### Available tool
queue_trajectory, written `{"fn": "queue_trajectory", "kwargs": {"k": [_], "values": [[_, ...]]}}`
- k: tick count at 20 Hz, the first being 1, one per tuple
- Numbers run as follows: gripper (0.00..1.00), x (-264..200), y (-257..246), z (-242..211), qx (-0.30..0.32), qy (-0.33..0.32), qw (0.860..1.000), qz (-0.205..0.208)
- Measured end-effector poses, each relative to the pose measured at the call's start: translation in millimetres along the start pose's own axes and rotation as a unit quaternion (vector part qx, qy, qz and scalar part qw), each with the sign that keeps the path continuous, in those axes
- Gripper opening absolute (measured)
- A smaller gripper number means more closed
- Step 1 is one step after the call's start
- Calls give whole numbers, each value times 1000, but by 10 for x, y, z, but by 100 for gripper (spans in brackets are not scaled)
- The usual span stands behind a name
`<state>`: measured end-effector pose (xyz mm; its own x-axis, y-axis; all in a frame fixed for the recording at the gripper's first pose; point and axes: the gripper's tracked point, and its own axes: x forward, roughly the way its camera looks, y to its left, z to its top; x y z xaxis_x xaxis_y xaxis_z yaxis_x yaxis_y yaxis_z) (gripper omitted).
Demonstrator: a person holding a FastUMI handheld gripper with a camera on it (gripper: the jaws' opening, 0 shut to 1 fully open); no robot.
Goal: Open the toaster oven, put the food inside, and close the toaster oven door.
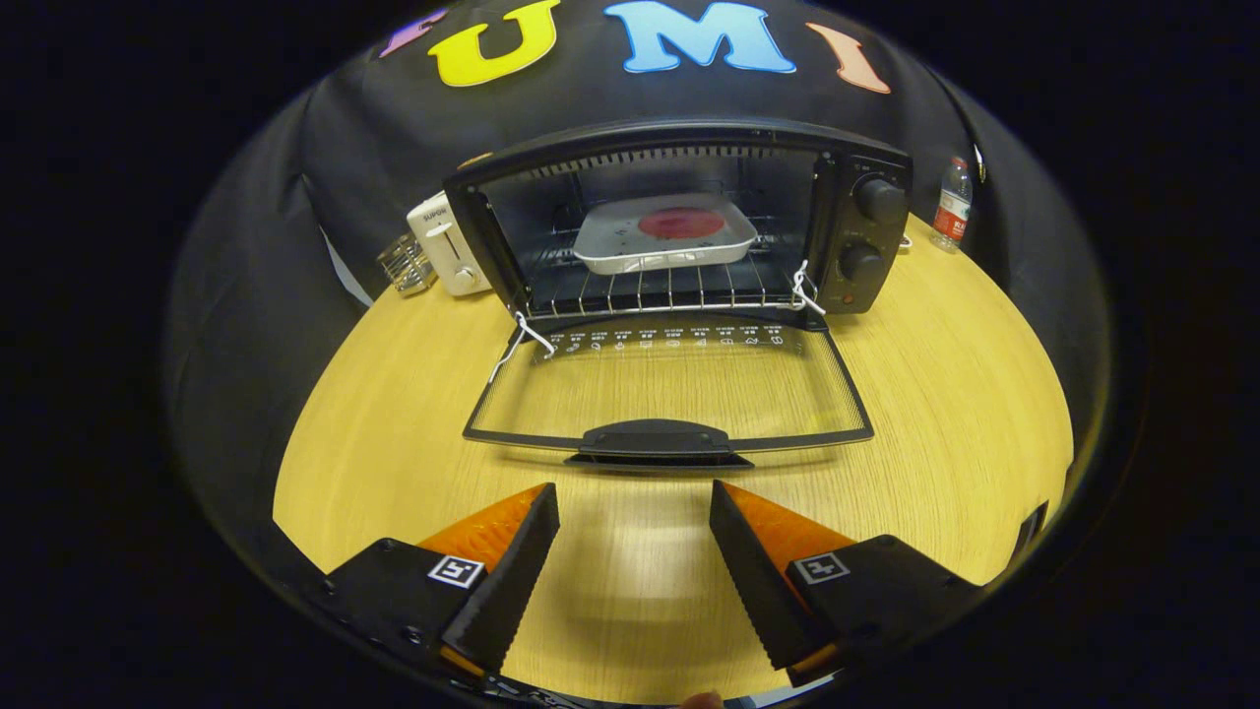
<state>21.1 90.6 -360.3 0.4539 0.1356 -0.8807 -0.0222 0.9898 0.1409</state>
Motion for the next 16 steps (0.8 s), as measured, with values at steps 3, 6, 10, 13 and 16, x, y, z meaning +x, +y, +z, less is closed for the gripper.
{"fn": "queue_trajectory", "kwargs": {"k": [3,6,10,13,16], "values": [[98,94,-56,-57,-10,17,1000,-15],[99,203,-112,-88,-16,25,999,-32],[99,285,-186,-129,-28,35,997,-56],[96,361,-195,-68,-27,24,997,-64],[95,357,-192,-54,-23,21,997,-75]]}}
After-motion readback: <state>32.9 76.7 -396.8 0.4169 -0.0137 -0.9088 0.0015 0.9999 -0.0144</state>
